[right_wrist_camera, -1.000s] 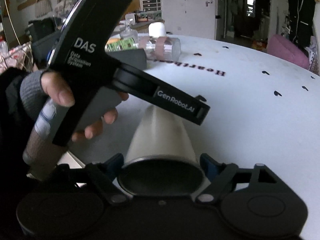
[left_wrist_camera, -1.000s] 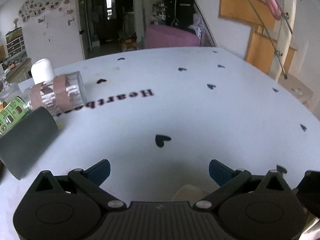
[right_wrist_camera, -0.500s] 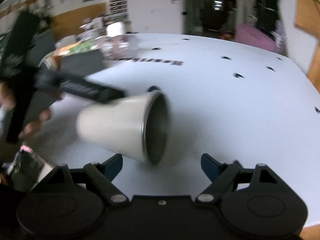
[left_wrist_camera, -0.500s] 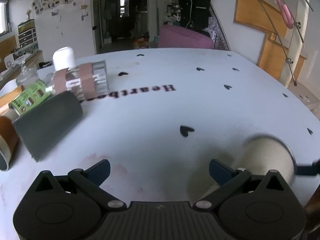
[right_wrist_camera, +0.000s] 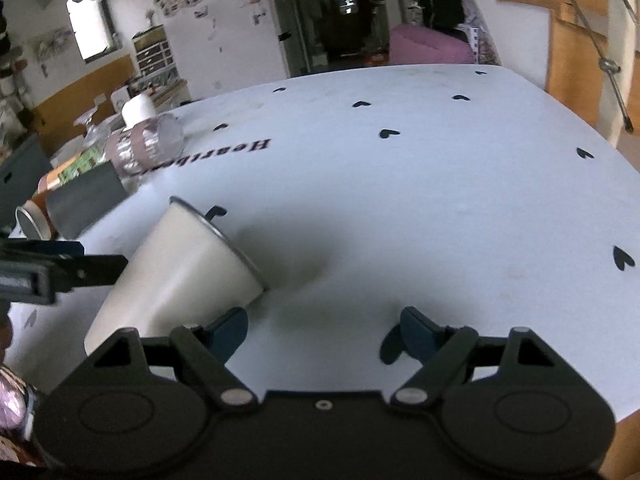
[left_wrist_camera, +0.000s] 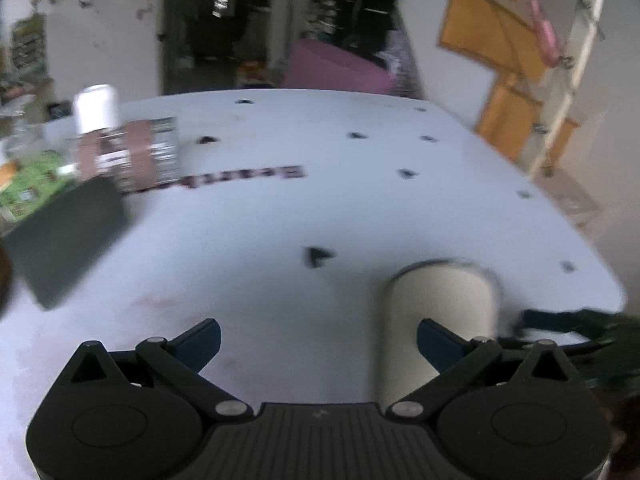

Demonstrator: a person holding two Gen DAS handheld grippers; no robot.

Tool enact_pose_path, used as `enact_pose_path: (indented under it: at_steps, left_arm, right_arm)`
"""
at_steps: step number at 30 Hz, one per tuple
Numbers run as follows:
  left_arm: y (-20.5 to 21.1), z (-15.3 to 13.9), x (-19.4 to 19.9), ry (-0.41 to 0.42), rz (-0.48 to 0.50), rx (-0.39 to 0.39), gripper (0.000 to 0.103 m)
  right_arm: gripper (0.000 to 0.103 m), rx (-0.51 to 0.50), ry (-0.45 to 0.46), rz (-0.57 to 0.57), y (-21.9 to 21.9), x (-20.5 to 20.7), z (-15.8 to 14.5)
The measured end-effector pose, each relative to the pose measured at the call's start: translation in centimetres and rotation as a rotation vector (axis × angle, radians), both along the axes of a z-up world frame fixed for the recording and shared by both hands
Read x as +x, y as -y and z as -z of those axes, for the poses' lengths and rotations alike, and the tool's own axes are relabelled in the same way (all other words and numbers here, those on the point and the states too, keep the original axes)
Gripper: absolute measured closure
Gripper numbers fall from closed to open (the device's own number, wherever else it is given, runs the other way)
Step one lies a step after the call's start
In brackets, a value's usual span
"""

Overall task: Flip cup upright
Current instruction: 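Grasp the white cup with the left gripper while the right gripper releases it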

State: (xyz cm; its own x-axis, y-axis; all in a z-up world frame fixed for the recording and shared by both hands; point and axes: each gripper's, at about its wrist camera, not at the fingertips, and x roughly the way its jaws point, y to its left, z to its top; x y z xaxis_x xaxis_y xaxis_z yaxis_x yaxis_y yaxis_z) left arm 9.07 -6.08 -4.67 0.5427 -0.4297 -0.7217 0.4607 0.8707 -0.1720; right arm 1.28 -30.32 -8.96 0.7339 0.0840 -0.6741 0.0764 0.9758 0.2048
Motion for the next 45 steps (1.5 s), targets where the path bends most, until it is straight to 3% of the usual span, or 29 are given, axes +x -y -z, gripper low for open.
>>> enact_pose_path:
  at_steps: [4,10,17,22,26,32,40,45]
  left_arm:
    - [3.0,-0.7,0.8,-0.09,0.105,-0.011,0.005]
    - [8.2,0.5,1.9,-0.176,0.209,0.074,0.008]
    - [11.4,1.6,2.1,-0.195,0.262,0.198,0.014]
    - [12.0,1.7,2.2,-0.185,0.266,0.251,0.024]
    - [12.6,0.5,2.0,-0.133,0.273,0.259,0.025]
    - [14.3,-2.7,2.6,0.018,0.253,0.163,0.025]
    - [21.9,-3.6,6.1,0.171,0.228,0.071,0.025]
    - [27.0,-3.2,9.8,0.186,0.176,0.013,0.026]
  right_arm:
    - [0.019,0.047,0.016,0.008,0.9,-0.3,0.0]
    - [0.019,0.08,0.035,0.018,2.1,-1.3,0.2]
    - [0.019,0.111,0.058,0.047,3.9,-2.9,0.7]
    - [0.019,0.128,0.078,0.066,5.1,-3.9,0.6]
    - [0.019,0.129,0.092,0.085,6.0,-4.7,0.3]
    - [0.019,0.124,0.123,0.122,7.2,-5.9,-0.5]
    - [0.019,0.12,0.13,0.161,8.6,-7.2,-0.5]
    - [0.019,0.114,0.128,0.202,9.9,-7.8,-0.4]
